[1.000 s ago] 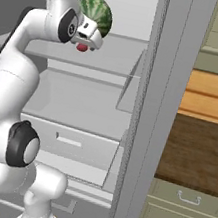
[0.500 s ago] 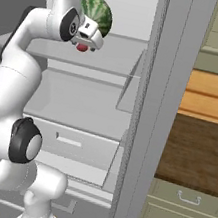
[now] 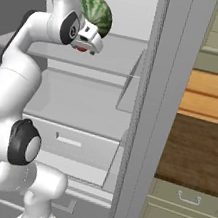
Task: Take the strawberry from the fridge and place it on top of the pancake, located on the dining counter.
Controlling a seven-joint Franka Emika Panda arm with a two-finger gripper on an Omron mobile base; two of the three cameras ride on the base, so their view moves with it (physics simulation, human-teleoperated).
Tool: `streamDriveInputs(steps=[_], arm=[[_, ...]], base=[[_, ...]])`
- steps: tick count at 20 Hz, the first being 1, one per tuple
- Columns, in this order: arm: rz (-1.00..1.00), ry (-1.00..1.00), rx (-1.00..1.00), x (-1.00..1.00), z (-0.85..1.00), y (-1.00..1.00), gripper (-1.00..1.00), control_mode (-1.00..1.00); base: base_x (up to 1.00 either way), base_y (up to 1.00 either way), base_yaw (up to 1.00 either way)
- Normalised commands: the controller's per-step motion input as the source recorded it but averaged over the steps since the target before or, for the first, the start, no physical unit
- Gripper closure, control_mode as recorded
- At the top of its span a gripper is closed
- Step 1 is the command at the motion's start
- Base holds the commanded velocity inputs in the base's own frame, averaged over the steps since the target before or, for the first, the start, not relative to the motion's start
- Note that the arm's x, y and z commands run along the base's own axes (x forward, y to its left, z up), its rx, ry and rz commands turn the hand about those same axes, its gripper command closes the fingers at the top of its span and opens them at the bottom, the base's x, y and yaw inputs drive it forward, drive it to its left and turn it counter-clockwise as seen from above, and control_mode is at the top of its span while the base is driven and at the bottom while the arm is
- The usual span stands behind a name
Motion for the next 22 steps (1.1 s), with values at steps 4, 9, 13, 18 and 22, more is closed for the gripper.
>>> streamDriveInputs(steps=[4, 9, 13, 18, 22], arm=[[0.0, 0.03, -0.02, 0.0, -0.18, 0.02, 1.0, -1.0], [0.0, 0.0, 0.0, -0.08, -0.02, 0.0, 1.0, -1.0], [0.0, -0.1, 0.0, -0.49, 0.01, 0.0, 1.0, -1.0], [0.0, -0.17, 0.0, -0.85, 0.04, 0.0, 1.0, -1.0], [0.0, -0.08, 0.01, -0.96, 0.01, 0.0, 1.0, -1.0]], base=[[0.0, 0.0, 0.0], [0.0, 0.0, 0.0], [0.0, 0.0, 0.0], [0.0, 0.0, 0.0], [0.0, 0.0, 0.0]])
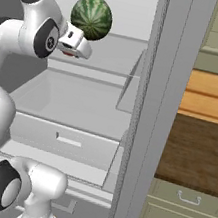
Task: Take the strawberry from the fridge and place it on top of the pancake, located on the dining counter.
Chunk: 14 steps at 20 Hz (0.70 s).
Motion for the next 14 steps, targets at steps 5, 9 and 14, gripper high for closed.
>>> streamDriveInputs(steps=[5, 9, 14], arm=[[0.0, -0.03, 0.02, -0.98, 0.02, 0.0, 1.0, -1.0], [0.0, 0.0, 0.0, -1.0, 0.14, 0.0, 1.0, -1.0], [0.0, 0.0, 0.0, -1.0, 0.12, 0.0, 1.0, -1.0]], base=[[0.0, 0.0, 0.0], [0.0, 0.0, 0.0], [0.0, 0.0, 0.0]])
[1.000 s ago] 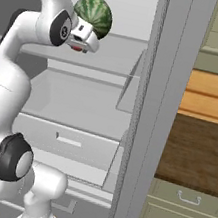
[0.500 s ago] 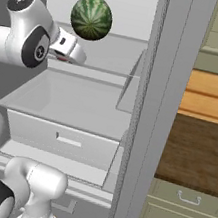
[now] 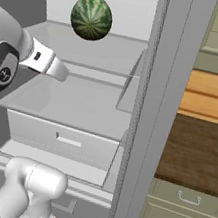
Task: Take the strawberry from the fridge and place it on top of the pancake, located on the dining counter.
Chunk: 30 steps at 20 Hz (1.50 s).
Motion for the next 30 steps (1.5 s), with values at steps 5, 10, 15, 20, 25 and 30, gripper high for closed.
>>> streamDriveInputs(steps=[5, 10, 15, 20, 25, 30], arm=[[0.0, 0.01, 0.0, -0.74, 0.02, 0.0, 1.0, -1.0], [0.0, 0.08, 0.0, -0.01, -0.03, 0.04, 1.0, -1.0], [0.0, 0.0, 0.0, 0.0, -0.02, 0.01, 1.0, -1.0], [0.0, -0.01, 0.0, -0.11, -0.03, 0.0, 1.0, 1.0], [0.0, 0.0, 0.0, 0.0, 0.0, 0.0, 1.0, 1.0], [0.0, 0.0, 0.0, 0.0, 0.0, 0.0, 1.0, 1.0]], base=[[0.0, 0.0, 0.0], [0.0, 0.0, 0.0], [0.0, 0.0, 0.0], [-0.52, 0.0, -0.06], [-0.97, 0.13, -0.24], [-0.62, 0.3, -0.38]])
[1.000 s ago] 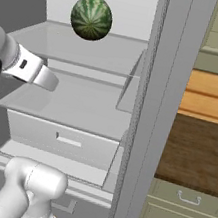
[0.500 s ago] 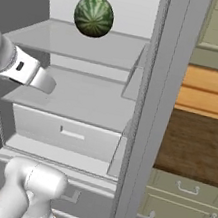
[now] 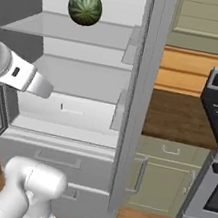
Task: Take the strawberry from the fridge and place it on top of the pancake, located on the dining counter.
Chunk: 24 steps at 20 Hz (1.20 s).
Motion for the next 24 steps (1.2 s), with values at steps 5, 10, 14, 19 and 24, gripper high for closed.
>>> streamDriveInputs(steps=[5, 10, 14, 19, 24], arm=[[0.0, 0.0, 0.0, 0.0, 0.0, 0.0, 1.0, 1.0], [0.0, 0.0, 0.0, 0.0, 0.0, 0.0, 1.0, 1.0], [0.0, 0.0, 0.0, 0.0, 0.0, 0.0, 1.0, 1.0], [0.0, 0.0, 0.0, 0.0, 0.0, 0.0, 1.0, 1.0], [0.0, 0.0, 0.0, 0.0, 0.0, 0.0, 1.0, 1.0]], base=[[-0.26, 0.4, -0.54], [-0.01, 0.61, -0.53], [0.0, 0.62, -0.56], [-0.26, 0.63, -0.58], [-0.34, 0.52, -0.52]])
